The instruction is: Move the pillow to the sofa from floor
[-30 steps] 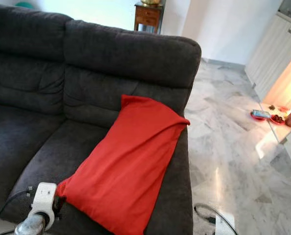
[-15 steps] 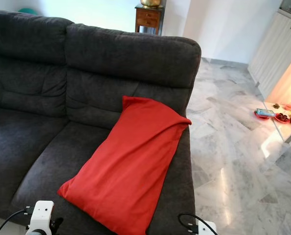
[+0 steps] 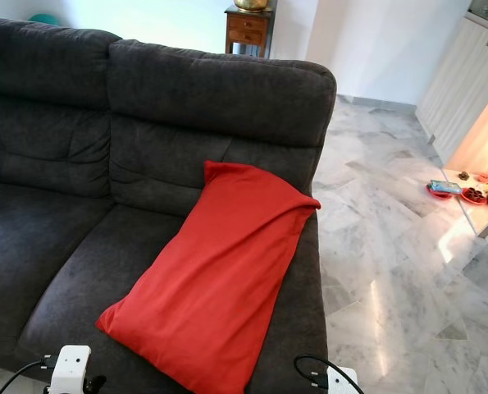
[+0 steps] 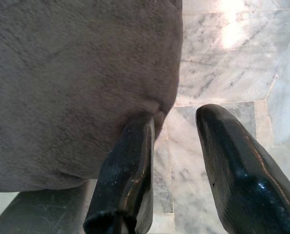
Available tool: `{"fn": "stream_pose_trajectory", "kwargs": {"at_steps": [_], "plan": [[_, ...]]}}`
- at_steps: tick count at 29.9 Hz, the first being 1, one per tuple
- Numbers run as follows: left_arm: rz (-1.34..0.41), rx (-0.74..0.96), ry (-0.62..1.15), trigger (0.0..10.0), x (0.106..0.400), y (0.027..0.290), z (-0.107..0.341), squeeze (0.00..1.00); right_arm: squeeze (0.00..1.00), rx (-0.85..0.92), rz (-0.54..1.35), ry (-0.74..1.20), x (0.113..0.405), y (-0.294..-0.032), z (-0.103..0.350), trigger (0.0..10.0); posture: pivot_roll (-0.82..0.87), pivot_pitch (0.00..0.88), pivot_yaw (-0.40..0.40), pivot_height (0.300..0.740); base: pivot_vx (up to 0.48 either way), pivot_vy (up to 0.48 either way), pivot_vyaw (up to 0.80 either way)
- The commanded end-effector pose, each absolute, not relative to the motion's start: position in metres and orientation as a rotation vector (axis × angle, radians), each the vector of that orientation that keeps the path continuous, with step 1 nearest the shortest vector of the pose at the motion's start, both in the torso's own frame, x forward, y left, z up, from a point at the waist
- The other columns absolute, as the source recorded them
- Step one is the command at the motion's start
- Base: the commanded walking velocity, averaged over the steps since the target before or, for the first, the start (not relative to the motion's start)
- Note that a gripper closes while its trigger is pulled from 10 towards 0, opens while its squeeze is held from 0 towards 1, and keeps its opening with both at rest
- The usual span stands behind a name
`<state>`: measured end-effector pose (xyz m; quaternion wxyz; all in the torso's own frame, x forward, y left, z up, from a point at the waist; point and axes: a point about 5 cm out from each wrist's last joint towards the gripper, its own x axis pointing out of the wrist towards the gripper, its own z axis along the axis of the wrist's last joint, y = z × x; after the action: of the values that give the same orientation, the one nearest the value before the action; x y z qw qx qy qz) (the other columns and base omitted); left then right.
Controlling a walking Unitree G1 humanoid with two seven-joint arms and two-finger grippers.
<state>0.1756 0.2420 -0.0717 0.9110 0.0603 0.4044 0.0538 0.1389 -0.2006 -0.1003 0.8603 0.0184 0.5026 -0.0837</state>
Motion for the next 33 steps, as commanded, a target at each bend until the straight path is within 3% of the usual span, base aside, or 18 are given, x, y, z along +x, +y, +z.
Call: {"fn": "stream_pose_trajectory", "kwargs": {"at_steps": [1, 12, 33], "plan": [[0.115, 0.106, 0.848, 10.0, 0.171, 0.241, -0.074, 0.0, 0.0, 0.047, -0.174, 1.041, 0.143, -0.199, -0.099, 10.0, 0.13, 0.0, -0.099, 0.74, 0.0, 0.0, 0.0], [0.12, 0.104, 0.897, 10.0, 0.159, 0.242, -0.08, 0.0, 0.0, 0.065, -0.156, 1.033, 0.146, -0.192, -0.099, 10.0, 0.13, 0.0, -0.094, 0.74, 0.0, 0.0, 0.0], [0.149, 0.087, 0.933, 10.0, 0.151, 0.245, -0.084, 0.0, 0.0, 0.071, -0.151, 1.007, 0.157, -0.193, -0.095, 10.0, 0.13, 0.0, -0.103, 0.74, -0.255, 0.0, 0.0]]}}
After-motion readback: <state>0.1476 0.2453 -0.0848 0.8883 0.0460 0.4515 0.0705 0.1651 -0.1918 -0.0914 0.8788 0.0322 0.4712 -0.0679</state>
